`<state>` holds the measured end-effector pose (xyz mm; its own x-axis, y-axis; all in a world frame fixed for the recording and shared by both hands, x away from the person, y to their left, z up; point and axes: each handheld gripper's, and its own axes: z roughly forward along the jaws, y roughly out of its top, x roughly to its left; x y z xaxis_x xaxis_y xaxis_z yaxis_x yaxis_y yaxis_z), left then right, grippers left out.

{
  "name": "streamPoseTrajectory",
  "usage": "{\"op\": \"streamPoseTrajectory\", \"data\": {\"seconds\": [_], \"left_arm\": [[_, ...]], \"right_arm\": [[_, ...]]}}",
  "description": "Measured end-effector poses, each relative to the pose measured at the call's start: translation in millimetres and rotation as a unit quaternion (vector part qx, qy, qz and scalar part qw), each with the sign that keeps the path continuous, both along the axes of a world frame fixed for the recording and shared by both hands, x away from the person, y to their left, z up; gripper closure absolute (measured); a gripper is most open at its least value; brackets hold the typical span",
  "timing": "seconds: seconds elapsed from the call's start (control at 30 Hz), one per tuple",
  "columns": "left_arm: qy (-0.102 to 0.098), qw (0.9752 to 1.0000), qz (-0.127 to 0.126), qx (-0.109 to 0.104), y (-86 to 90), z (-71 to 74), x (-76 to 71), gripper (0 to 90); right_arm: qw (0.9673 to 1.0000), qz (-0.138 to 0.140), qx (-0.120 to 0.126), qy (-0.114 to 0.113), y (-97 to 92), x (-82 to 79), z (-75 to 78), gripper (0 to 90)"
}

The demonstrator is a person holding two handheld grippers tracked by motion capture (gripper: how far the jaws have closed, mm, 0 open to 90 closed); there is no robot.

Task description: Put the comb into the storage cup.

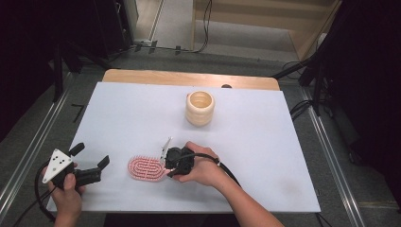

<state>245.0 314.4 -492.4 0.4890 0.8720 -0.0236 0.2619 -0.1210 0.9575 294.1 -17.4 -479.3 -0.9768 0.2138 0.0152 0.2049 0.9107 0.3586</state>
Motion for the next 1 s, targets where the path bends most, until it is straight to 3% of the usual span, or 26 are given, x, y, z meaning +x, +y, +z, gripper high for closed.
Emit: {"op": "streamPoseTrajectory", "data": {"seconds": [0.03, 0.33, 0.43, 0.5, 0.83, 1.0], "left_arm": [[0.0, 1.0, 0.0, 0.0, 0.0, 0.0, 0.1, 0.0], [0.0, 1.0, 0.0, 0.001, -0.7, -0.2, 0.2, 0.0], [-0.001, 1.0, 0.001, 0.001, -0.9, -0.2, 0.2, 0.0], [-0.001, 1.0, 0.0, 0.001, -0.9, -0.2, 0.3, 0.0], [0.001, 1.0, -0.001, 0.006, -1.3, -0.1, 0.6, 0.0], [0.001, 1.0, 0.002, 0.005, -1.1, 0.0, 0.6, 0.0]], "right_arm": [[0.9999, 0.007, 0.007, 0.001, -1.5, 0.9, -0.6, 68.1], [0.9986, -0.019, 0.049, -0.009, -17.7, -0.8, 3.4, 68.1], [0.9966, -0.028, 0.075, -0.019, -26.2, -1.7, 5.3, 68.1], [0.996, -0.034, 0.08, -0.02, -30.1, -2.6, 6.1, 68.2], [0.9877, -0.058, 0.135, -0.054, -48.6, -9.3, 7.4, 68.1], [0.983, -0.071, 0.158, -0.061, -58.0, -12.2, 7.1, 68.1]]}}
